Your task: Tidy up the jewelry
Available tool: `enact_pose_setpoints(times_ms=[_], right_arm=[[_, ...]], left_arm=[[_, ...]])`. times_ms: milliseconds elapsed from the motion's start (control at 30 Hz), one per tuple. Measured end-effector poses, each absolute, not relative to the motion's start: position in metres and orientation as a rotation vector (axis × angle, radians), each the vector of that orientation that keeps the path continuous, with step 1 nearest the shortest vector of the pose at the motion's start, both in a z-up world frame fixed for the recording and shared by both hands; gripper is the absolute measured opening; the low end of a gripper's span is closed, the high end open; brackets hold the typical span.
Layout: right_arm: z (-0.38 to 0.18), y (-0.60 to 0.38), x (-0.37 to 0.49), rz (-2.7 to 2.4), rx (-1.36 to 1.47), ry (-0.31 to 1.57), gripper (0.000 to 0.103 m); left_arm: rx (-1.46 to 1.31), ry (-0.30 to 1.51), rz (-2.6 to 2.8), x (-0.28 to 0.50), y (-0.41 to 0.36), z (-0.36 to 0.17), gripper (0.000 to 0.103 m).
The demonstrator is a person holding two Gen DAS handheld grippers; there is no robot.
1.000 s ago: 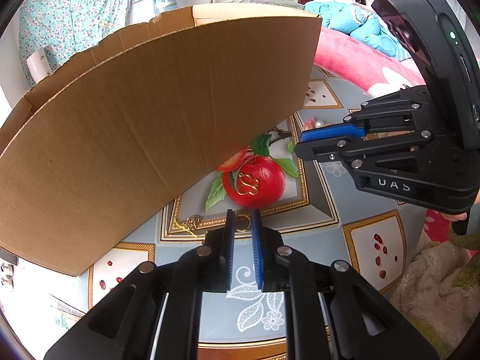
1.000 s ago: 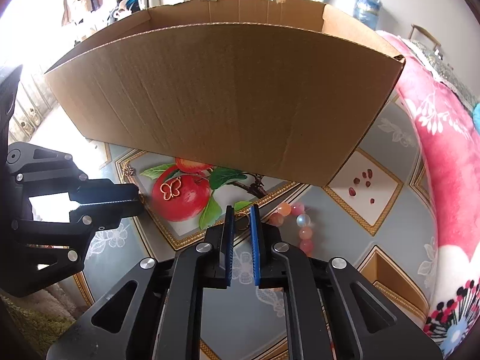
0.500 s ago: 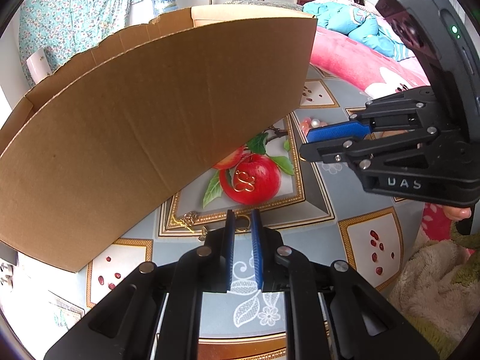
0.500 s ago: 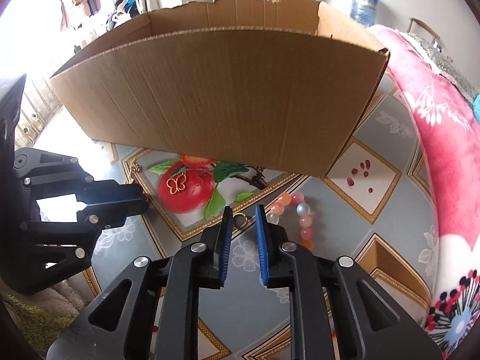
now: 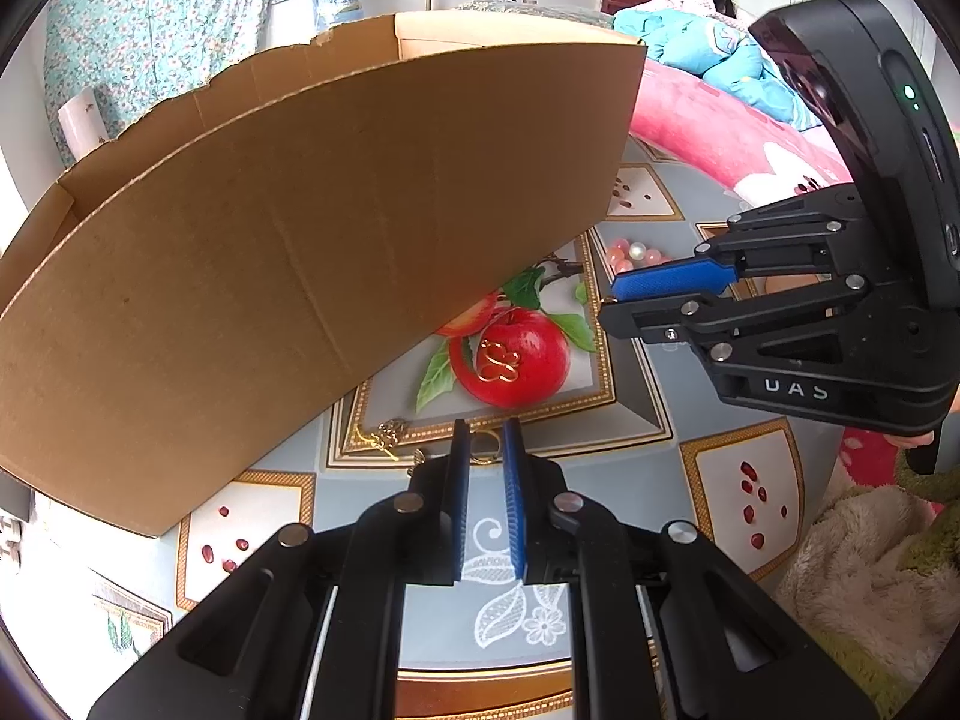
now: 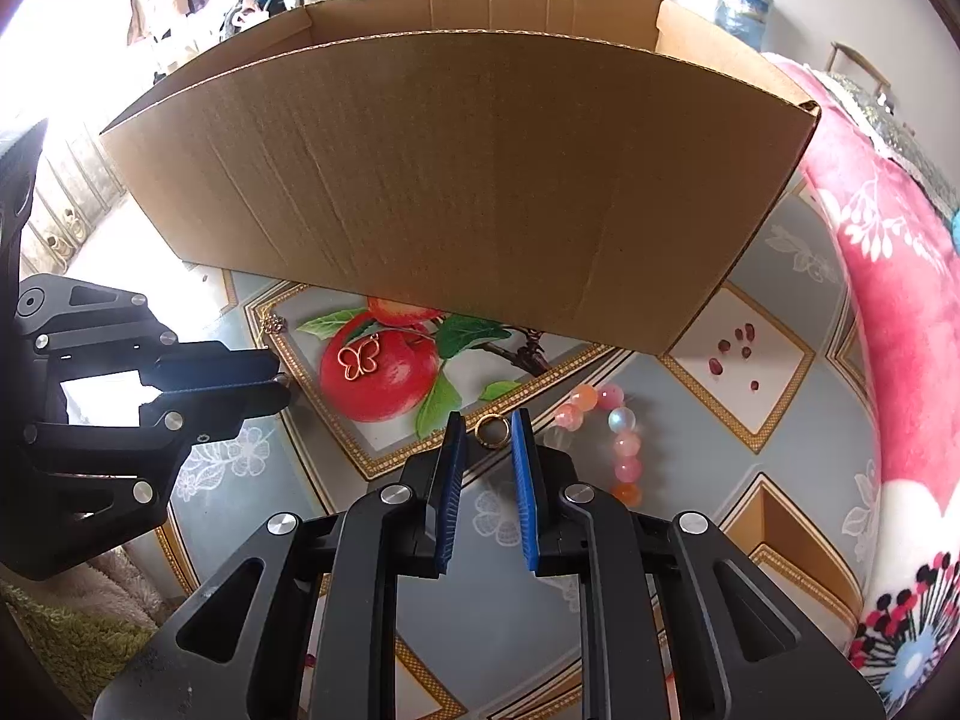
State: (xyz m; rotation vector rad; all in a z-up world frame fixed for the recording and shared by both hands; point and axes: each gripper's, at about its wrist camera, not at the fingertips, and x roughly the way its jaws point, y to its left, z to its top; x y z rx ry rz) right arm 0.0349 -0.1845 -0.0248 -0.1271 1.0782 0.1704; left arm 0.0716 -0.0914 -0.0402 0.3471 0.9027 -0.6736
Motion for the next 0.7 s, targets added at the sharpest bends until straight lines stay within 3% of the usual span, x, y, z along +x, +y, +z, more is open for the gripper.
enact_pose_setpoints(times_ms=[167,267,433,500,700], right_arm=[[-0.0262,-0.1846,0.0353,0.168,-0.137,1.083,0.016],[-0.0205,-0.1859,0.0325,0.169,-0.134,1.084,0.009],[-0.0243,-0.1856,0.0295,0.164,-0.124,1.069,0.008],[-0.0219,-0.1869,0.0285,0.163,-0.115,1.064,0.002],[-0.0169,-0.1922,0.0274,0.171,-0.081,1.075,0.005]], left_arm=[[0.346,0.9,-0.677,0.0715,-0.0917,-0.0401,0.01],[0.344,0.9,-0.677,0.0716,-0.0914,-0.0403,0.01],[0.343,0.898,-0.677,0.0714,-0.0911,-0.04,0.01],[0.342,0.896,-0.677,0.0718,-0.0908,-0.0398,0.01],[0.343,0.891,-0.677,0.0718,-0.0898,-0.0393,0.01]])
